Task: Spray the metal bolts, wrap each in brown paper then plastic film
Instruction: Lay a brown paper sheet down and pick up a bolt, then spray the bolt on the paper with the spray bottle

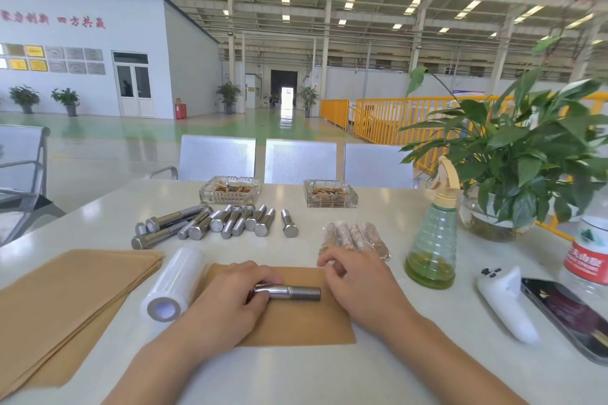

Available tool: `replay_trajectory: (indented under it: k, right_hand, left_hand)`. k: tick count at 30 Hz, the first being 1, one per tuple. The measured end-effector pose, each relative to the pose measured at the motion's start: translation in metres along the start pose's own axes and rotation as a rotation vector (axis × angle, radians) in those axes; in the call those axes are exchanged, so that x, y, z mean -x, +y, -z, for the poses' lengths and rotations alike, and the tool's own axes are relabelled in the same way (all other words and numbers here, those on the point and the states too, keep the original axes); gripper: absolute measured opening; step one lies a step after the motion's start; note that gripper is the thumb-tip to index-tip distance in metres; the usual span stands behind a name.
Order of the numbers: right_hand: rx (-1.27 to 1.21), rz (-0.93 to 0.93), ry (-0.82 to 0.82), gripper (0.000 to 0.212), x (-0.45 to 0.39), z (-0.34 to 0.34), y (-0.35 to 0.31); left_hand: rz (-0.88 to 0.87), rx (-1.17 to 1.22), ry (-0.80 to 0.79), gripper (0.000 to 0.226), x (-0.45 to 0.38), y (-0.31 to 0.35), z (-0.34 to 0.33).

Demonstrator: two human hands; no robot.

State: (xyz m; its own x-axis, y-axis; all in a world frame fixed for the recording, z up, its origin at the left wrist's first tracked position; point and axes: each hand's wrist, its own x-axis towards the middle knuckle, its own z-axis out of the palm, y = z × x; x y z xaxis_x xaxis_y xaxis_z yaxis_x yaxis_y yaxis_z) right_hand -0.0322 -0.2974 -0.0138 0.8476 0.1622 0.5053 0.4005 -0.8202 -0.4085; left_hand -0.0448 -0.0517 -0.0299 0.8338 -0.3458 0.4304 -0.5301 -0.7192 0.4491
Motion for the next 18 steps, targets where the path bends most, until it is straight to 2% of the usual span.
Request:
replay_trajectory:
  k: [2, 6, 9, 11, 13, 16, 18]
  right_hand:
    - [-0.062, 0.011, 0.168, 0.017, -0.001, 0.014, 0.0]
    - [-0.076, 0.058, 0.691, 0.024, -0.012, 0.066, 0.002]
    - [-0.042, -0.025, 0.872, 0.039, -0.023, 0.102, 0.014]
    - [-0.047, -0.178, 0.853, 0.052, -0.03, 0.117, 0.024]
    - [-0.04, -0.336, 0.741, 0.059, -0.036, 0.122, 0.036]
    - [-0.16, -0.5, 0.567, 0.05, -0.04, 0.119, 0.047]
    - [-0.223, -0.551, 0.548, 0.044, -0.042, 0.116, 0.052]
  left_hand:
    - [-0.014, 0.003, 0.006, 0.028, 0.001, 0.0, 0.0]
    - [-0.022, -0.002, 0.043, 0.027, 0.003, 0.002, -0.003]
    - [-0.013, -0.011, 0.048, 0.027, 0.003, 0.004, -0.002]
    - [-0.001, -0.019, 0.057, 0.024, 0.003, 0.004, -0.002]
    - [0.014, -0.028, 0.063, 0.021, 0.004, 0.005, -0.002]
    - [0.02, -0.031, 0.084, 0.021, 0.004, 0.005, -0.003]
    - [0.018, -0.003, 0.111, 0.021, 0.004, 0.004, -0.004]
